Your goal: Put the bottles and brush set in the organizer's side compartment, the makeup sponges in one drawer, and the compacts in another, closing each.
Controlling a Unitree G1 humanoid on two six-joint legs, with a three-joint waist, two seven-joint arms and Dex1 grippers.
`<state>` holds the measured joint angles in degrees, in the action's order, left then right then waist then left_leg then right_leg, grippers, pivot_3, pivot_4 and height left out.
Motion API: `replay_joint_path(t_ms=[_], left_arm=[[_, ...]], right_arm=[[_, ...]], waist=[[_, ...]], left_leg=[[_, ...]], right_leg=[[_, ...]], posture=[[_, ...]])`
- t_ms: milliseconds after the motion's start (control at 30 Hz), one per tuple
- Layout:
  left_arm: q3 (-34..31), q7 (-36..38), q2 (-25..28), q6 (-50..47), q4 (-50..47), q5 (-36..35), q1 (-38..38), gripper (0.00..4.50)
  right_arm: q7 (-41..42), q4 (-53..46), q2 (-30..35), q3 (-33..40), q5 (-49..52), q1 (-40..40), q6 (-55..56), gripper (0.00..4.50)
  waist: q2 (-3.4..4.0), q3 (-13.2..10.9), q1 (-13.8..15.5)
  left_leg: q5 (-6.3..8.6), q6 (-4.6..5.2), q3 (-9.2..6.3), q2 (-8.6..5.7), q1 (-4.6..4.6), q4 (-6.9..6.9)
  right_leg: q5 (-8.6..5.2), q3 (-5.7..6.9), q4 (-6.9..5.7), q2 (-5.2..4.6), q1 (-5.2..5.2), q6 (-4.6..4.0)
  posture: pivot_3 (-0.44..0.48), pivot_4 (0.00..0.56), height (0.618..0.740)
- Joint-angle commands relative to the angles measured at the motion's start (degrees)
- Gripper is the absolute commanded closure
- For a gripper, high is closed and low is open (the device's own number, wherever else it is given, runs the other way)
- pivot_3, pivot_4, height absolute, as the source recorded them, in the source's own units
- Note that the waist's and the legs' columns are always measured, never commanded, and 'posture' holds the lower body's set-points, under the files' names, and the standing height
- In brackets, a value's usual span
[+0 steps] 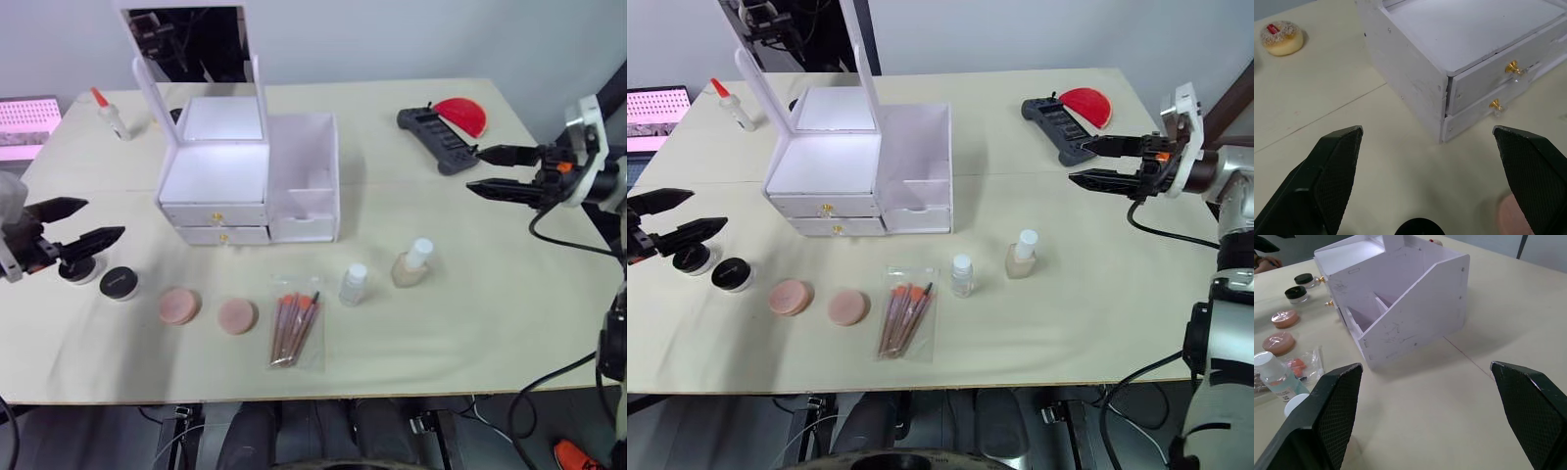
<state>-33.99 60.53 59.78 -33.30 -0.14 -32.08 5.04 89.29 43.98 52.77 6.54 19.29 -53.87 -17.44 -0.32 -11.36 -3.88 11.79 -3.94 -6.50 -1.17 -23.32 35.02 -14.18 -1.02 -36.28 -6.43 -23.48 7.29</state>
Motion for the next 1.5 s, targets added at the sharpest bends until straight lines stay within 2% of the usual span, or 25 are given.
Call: replay_joint_path(t_ms=[33, 200, 633, 833, 933, 1167, 1300, 1433, 1500], left_arm=[[-2.72, 0.82, 2.26, -0.09, -0.36, -0.45, -0.03, 0.01], [-3.22, -1.10, 2.01, 0.85, 2.75, -0.20, 2.93, 0.01], [-0.89, 0.63, 2.71, 0.94, 5.55, 0.01, 5.77, 0.01], [2.30, 0.16, 2.34, -1.83, 1.10, -2.99, 11.85, 0.01], [5.19, 0.27, 2.10, -6.15, -5.63, -6.34, 13.82, 0.01], [15.39, -3.46, -2.86, -17.13, -17.85, -16.52, 22.91, 0.01], [25.52, -3.93, -7.55, -19.74, -21.62, -17.63, 30.37, 0.01], [33.91, 0.24, -10.46, -18.41, -22.70, -15.69, 36.50, 0.01], [36.05, 1.67, -11.70, -17.69, -22.29, -15.15, 38.79, 0.01]], right_arm=[[1.12, 0.80, 1.20, 0.40, -0.43, -2.42, 1.53, 0.06], [2.09, 2.16, 1.63, 0.51, -0.80, -2.94, 2.29, 0.06], [2.09, 2.51, 2.03, 1.55, -0.30, -1.99, 2.06, 0.06], [2.33, 0.46, 2.77, 1.49, 0.15, -1.57, 0.44, 0.06], [1.18, -5.04, 3.21, 2.50, 1.94, 0.91, -3.22, 0.06], [-6.25, -32.66, 4.71, 10.33, 11.82, 16.64, -19.12, 0.06], [-12.57, -49.81, 4.21, 19.73, 17.92, 31.08, -26.98, 0.06], [-18.74, -61.65, 2.09, 30.56, 20.88, 45.54, -31.36, 0.06], [-20.64, -65.33, 1.21, 34.61, 21.41, 51.41, -32.18, 0.06]], waist=[[0.00, 0.00, -0.03], [0.00, 0.00, -0.07], [0.00, 0.00, -0.06], [-0.02, -0.01, 0.03], [-0.02, -0.01, 0.03], [-0.02, -0.02, 0.70], [-0.03, -0.01, 1.57], [-0.10, -0.01, 2.72], [-0.12, -0.01, 3.04]], left_leg=[[0.00, 0.00, 0.00, 0.00, 0.00, 0.00], [0.00, 0.00, 0.01, 0.00, 0.01, -0.01], [0.00, 0.00, 0.02, 0.00, 0.01, 0.01], [0.00, 0.00, 0.02, 0.00, 0.00, 0.04], [0.00, 0.00, 0.02, -0.01, -0.01, 0.07], [0.00, 0.00, -0.05, -0.01, -0.02, 0.09], [-0.01, 0.01, -0.04, -0.02, 0.00, 0.19], [-0.01, 0.01, -0.08, -0.03, -0.03, 0.35], [-0.01, 0.01, -0.06, -0.04, -0.02, 0.39]], right_leg=[[0.00, 0.00, 0.00, 0.00, 0.00, 0.00], [0.00, 0.00, -0.01, 0.00, -0.01, 0.00], [0.01, -0.02, -0.04, 0.00, -0.01, 0.01], [0.01, -0.02, -0.05, 0.00, 0.00, 0.02], [0.06, -0.03, -0.04, 0.00, 0.01, 0.11], [0.07, -0.05, -0.11, 0.02, 0.03, 0.24], [0.09, -0.07, -0.14, 0.04, 0.08, 0.25], [0.09, -0.07, -0.13, 0.08, 0.17, 0.25], [0.08, -0.09, -0.08, 0.08, 0.21, 0.23]], posture=[[0.000, 0.150, 0.740], [0.000, 0.150, 0.740], [0.000, 0.150, 0.740], [0.000, 0.150, 0.740], [0.000, 0.150, 0.740], [0.000, 0.150, 0.740], [0.000, 0.150, 0.740], [0.000, 0.150, 0.740], [0.000, 0.150, 0.740]])
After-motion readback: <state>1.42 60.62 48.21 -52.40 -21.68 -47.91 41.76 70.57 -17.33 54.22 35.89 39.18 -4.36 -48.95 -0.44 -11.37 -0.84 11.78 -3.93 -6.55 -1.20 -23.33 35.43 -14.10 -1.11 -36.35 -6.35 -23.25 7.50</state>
